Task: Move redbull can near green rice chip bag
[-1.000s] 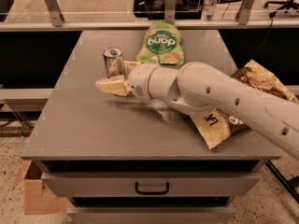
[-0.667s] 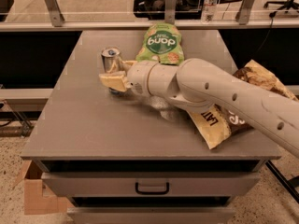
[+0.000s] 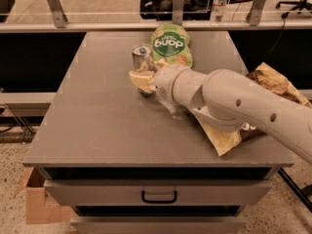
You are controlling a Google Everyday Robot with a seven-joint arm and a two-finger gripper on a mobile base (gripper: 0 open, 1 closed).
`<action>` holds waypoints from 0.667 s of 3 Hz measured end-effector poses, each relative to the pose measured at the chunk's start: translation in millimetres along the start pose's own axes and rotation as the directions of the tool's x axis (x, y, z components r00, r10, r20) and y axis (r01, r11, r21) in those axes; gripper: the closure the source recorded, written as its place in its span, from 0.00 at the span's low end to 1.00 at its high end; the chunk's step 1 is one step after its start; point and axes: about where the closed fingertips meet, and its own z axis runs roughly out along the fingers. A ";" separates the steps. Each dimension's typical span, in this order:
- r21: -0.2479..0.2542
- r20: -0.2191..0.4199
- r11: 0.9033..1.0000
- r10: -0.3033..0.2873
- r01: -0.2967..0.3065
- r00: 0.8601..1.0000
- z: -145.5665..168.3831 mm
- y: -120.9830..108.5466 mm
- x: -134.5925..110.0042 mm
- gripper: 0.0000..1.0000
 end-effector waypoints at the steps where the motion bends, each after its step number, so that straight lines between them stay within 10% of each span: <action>1: 0.177 -0.006 0.984 0.020 -0.019 1.000 -25.1 -36.0 7.3 1.00; 2: 0.268 -0.009 0.963 0.022 -0.019 1.000 -33.0 -62.9 12.5 1.00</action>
Offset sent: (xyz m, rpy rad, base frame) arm 0.0355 -0.1039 -0.0025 -0.0289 -0.0510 -0.3853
